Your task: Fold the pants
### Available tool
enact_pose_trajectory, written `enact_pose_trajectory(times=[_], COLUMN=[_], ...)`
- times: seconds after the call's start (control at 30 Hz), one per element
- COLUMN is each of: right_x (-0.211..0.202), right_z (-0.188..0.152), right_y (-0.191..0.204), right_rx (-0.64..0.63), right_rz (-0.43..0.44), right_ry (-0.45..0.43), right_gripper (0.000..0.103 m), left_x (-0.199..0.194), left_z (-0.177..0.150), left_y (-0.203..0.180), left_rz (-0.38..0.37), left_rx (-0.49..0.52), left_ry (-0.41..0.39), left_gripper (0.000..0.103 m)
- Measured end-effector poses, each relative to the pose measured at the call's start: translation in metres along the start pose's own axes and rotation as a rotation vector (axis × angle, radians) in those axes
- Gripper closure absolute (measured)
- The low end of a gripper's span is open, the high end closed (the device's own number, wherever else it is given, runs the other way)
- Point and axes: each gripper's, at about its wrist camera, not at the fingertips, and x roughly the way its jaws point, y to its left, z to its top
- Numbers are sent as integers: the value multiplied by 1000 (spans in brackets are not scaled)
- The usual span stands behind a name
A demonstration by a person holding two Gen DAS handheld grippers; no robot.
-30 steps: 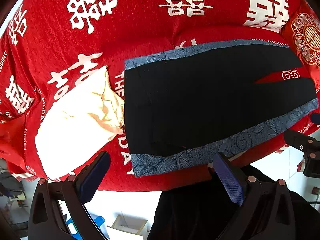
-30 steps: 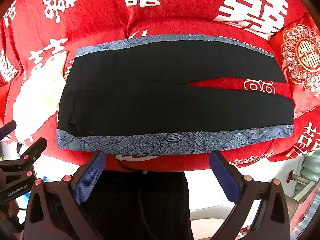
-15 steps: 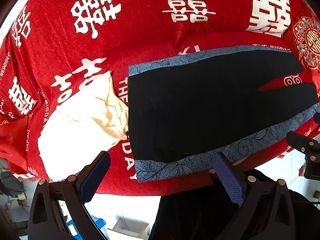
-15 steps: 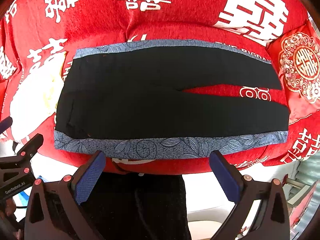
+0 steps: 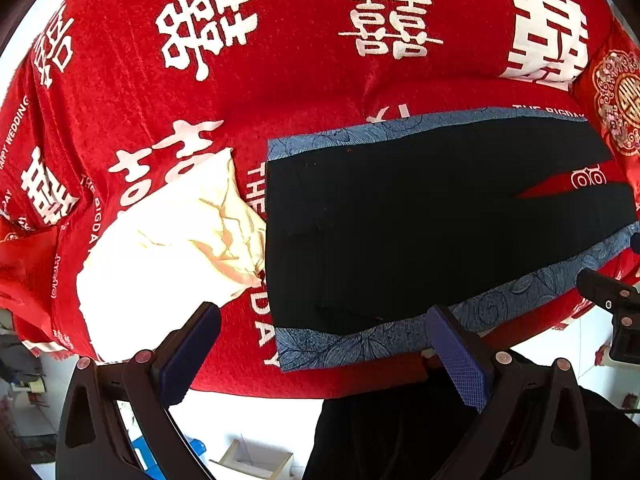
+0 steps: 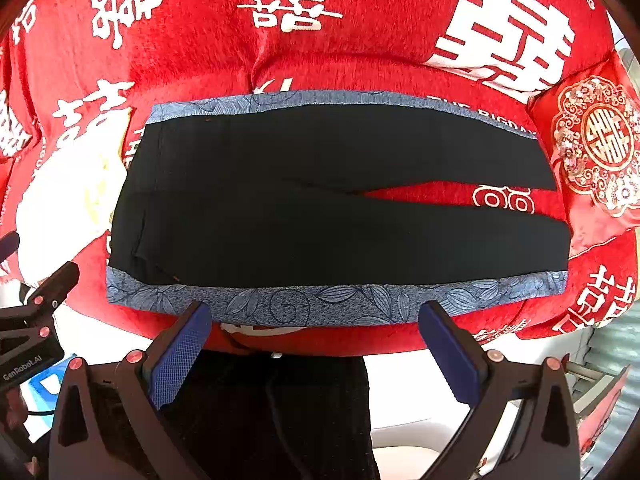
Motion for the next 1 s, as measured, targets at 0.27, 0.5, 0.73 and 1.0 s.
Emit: enact_pose_trajectory(times=[0.27,0.5,0.73,1.0], right_x=[-4,-6,-7,-10], right_z=[3,6,7,6], right_y=[0,4,6,8], right_rx=[1,-10,-13,-12], right_rz=[-16,-28,-38,-61], right_ry=[-12,-23,-25,-32], right_gripper=[0,0,0,0], left_x=[-2,-2,-1,-1], left_z=[3,4,6,6], left_y=[2,8,10,13], left_rz=[-8,-16,-27,-45], left_rx=[-4,-22,-26,-27], left_ry=[-14,-15,-19,-22], left_gripper=[0,0,0,0])
